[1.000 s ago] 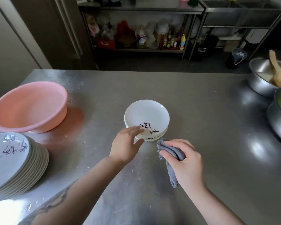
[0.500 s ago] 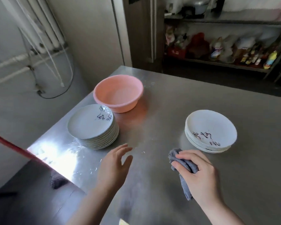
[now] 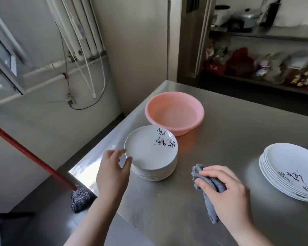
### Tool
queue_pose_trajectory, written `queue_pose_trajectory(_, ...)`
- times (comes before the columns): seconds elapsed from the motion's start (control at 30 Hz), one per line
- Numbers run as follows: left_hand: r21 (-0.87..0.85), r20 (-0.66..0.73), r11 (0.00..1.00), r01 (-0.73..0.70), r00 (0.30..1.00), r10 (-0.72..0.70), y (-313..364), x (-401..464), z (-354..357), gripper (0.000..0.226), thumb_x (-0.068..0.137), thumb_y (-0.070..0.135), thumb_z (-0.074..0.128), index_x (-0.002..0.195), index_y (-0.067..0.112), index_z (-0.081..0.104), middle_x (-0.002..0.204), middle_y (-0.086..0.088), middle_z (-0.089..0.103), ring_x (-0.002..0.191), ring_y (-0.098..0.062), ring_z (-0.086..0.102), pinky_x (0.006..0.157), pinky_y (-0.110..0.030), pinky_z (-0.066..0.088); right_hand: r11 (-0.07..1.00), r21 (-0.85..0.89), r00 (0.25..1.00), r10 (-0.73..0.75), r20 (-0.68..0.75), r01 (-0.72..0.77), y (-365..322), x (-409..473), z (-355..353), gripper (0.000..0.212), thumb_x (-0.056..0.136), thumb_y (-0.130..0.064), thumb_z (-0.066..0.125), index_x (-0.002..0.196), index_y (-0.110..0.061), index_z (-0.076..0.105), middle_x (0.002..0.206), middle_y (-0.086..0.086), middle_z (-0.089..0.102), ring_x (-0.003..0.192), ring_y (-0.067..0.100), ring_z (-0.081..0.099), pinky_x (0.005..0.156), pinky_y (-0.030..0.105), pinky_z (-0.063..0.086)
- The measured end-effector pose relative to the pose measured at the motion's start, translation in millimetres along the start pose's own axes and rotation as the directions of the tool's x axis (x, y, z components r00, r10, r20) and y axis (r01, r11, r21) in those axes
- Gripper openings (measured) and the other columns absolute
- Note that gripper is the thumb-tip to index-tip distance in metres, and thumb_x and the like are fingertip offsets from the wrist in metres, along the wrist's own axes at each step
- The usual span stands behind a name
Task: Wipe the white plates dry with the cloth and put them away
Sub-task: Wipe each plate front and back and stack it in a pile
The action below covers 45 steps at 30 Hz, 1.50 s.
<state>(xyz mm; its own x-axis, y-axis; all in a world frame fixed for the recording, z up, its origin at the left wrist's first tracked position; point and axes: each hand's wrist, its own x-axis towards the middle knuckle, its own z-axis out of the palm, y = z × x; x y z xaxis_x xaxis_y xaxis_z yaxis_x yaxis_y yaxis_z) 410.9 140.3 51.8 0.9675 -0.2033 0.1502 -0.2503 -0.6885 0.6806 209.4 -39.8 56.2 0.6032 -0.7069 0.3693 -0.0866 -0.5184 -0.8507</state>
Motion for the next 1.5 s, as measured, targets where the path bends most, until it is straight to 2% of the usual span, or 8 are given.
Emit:
queue_pose_trajectory(0.13,0.013,0.161,1.0,-0.028,0.987,0.026,-15.5,41.7,4.4,0.019,0.089,0.043,0.062,0.106,0.035,0.058,0.096,0.015,0.054,0.079,-0.001,0.057,0.057,-0.024,0.039,0.999,-0.037,0.999,0.017,-0.046,-0.018,-11.9,9.8,38.5,0.03,0.066,-0.003,0.084,0.076,-0.028,0.073,0.095,-0.015,0.066,0.092,0.003,0.064,0.08,0.006,0.041)
queue_pose_trajectory(0.3,0.02,0.25,1.0,-0.02,0.968,0.015,-20.6,62.0,8.6,0.026,0.087,0.049,0.062,0.096,0.033,0.043,0.081,0.013,0.058,0.071,0.0,0.055,0.051,-0.027,0.037,0.996,-0.064,0.996,0.051,-0.069,-0.055,-25.1,10.1,64.6,0.027,0.067,-0.004,0.084,0.077,-0.027,0.073,0.094,-0.016,0.066,0.091,0.004,0.064,0.078,0.008,0.043)
queue_pose_trajectory(0.73,0.043,0.284,0.999,0.03,0.958,-0.041,-19.7,74.4,11.1,0.025,0.087,0.043,0.061,0.083,0.022,0.046,0.072,0.007,0.057,0.065,-0.011,0.053,0.052,-0.031,0.037,0.995,-0.072,0.993,0.06,-0.098,-0.067,-30.6,19.8,75.3,0.032,0.068,-0.004,0.083,0.077,-0.032,0.071,0.093,-0.016,0.067,0.09,0.004,0.064,0.077,0.007,0.043)
queue_pose_trajectory(0.97,-0.283,0.276,0.947,0.152,0.959,-0.071,-10.1,74.6,5.8,0.016,0.085,0.023,0.065,0.079,0.02,0.05,0.071,-0.001,0.063,0.06,-0.019,0.062,0.052,-0.034,0.046,0.998,-0.051,0.993,0.034,-0.11,-0.039,-22.5,25.2,73.6,0.03,0.067,-0.004,0.083,0.077,-0.03,0.072,0.093,-0.014,0.067,0.09,0.009,0.066,0.078,0.013,0.047)
queue_pose_trajectory(1.07,-0.401,0.294,0.889,0.22,0.95,-0.103,-5.7,78.6,3.1,0.015,0.086,0.016,0.065,0.092,0.022,0.053,0.074,-0.004,0.068,0.051,-0.014,0.065,0.052,-0.032,0.05,0.998,-0.057,0.993,0.024,-0.12,-0.031,-20.9,29.4,72.3,0.031,0.067,-0.005,0.083,0.077,-0.031,0.072,0.093,-0.015,0.066,0.088,0.008,0.066,0.078,0.013,0.047)
queue_pose_trajectory(1.17,-0.49,0.33,0.821,0.294,0.934,-0.138,-4.5,76.7,4.0,0.03,0.087,0.007,0.064,0.11,0.026,0.058,0.073,-0.005,0.071,0.056,-0.017,0.068,0.064,-0.04,0.059,0.999,-0.046,0.992,0.023,-0.122,-0.029,-20.8,29.8,71.4,0.031,0.068,-0.004,0.083,0.077,-0.032,0.071,0.092,-0.015,0.066,0.088,0.008,0.066,0.078,0.012,0.047)
queue_pose_trajectory(1.27,-0.575,0.359,0.732,0.366,0.916,-0.177,-2.0,71.7,6.0,0.034,0.086,0.002,0.064,0.11,0.025,0.064,0.07,0.0,0.073,0.06,-0.019,0.068,0.059,-0.033,0.057,0.997,-0.049,0.99,0.047,-0.136,-0.054,-20.0,29.0,65.8,0.029,0.068,-0.004,0.083,0.076,-0.029,0.072,0.093,-0.015,0.066,0.088,0.007,0.065,0.078,0.011,0.046)
queue_pose_trajectory(1.5,-0.66,0.468,0.663,0.353,0.884,-0.004,35.4,49.1,17.0,0.036,0.084,-0.001,0.066,0.105,0.029,0.07,0.071,-0.003,0.073,0.062,-0.012,0.067,0.049,-0.02,0.052,0.973,-0.161,0.932,0.101,-0.348,-0.165,-17.2,15.0,13.6,0.026,0.067,-0.002,0.082,0.081,-0.022,0.073,0.091,-0.015,0.068,0.089,-0.003,0.062,0.081,0.004,0.04)
